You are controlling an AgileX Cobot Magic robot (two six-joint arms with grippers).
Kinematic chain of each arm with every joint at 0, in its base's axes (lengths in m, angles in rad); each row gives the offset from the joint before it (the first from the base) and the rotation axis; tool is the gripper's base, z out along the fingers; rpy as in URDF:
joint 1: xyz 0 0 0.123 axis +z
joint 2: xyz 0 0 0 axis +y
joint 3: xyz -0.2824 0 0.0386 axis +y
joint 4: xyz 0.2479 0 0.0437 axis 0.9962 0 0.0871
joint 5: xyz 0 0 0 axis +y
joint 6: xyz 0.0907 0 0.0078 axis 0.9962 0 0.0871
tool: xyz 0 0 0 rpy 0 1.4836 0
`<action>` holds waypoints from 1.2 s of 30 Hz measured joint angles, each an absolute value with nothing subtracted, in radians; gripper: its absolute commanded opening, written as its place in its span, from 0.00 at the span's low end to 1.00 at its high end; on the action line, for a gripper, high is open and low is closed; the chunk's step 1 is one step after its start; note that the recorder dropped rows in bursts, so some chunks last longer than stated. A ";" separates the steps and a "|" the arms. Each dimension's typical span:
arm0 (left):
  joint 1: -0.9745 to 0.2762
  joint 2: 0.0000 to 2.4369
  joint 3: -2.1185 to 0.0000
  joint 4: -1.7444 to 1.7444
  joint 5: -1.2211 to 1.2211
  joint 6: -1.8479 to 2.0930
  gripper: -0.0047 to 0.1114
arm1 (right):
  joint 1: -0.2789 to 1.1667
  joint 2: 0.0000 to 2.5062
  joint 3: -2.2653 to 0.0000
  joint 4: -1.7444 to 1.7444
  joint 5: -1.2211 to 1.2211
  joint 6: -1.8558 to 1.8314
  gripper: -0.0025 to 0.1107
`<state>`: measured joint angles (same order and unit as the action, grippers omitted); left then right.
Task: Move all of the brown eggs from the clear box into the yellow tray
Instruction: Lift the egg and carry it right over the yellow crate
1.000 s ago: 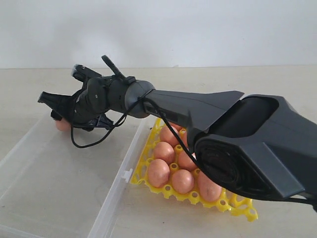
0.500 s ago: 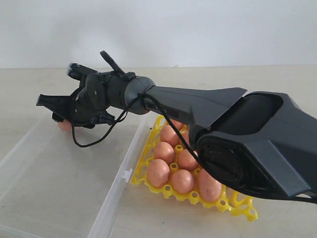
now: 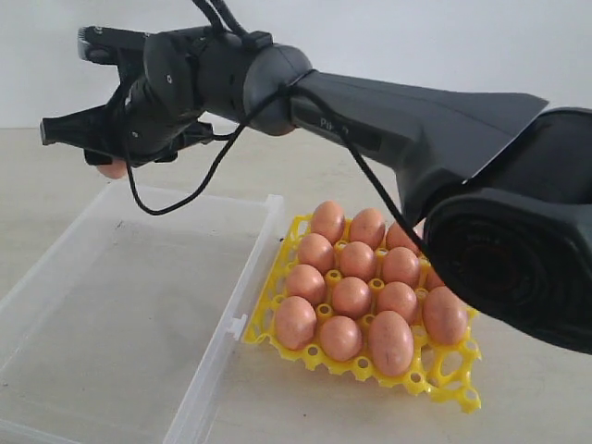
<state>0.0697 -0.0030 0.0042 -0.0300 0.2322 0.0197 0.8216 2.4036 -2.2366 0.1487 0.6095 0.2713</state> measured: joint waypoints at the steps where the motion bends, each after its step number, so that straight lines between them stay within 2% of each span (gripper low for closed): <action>1: 0.070 -0.003 0.004 -0.030 0.232 0.020 0.00 | 0.822 2.389 -2.225 0.139 0.607 0.261 0.02; 6: 0.070 -0.003 0.004 -0.030 0.232 0.020 0.00 | 0.825 2.260 -2.012 0.120 0.490 0.236 0.02; 14: 0.070 -0.003 0.004 -0.030 0.232 0.020 0.00 | 0.778 1.937 -1.458 0.114 0.163 0.153 0.02; 19: 0.070 -0.003 0.004 -0.030 0.232 0.020 0.00 | 0.664 1.616 -0.931 0.113 -0.072 0.089 0.02; 24: 0.070 -0.003 0.004 -0.030 0.232 0.020 0.00 | 0.589 1.349 -0.576 0.240 -0.135 -0.100 0.02; 30: 0.070 -0.003 0.004 -0.030 0.232 0.020 0.00 | 0.574 1.236 -0.393 0.310 -0.137 -0.154 0.02; 36: 0.070 -0.003 0.004 -0.030 0.232 0.020 0.00 | 0.571 1.211 -0.336 0.327 -0.135 -0.182 0.02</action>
<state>0.0697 -0.0030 0.0042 -0.0300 0.2322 0.0197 0.5712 1.2106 -0.3359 0.3270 -0.1352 -0.1824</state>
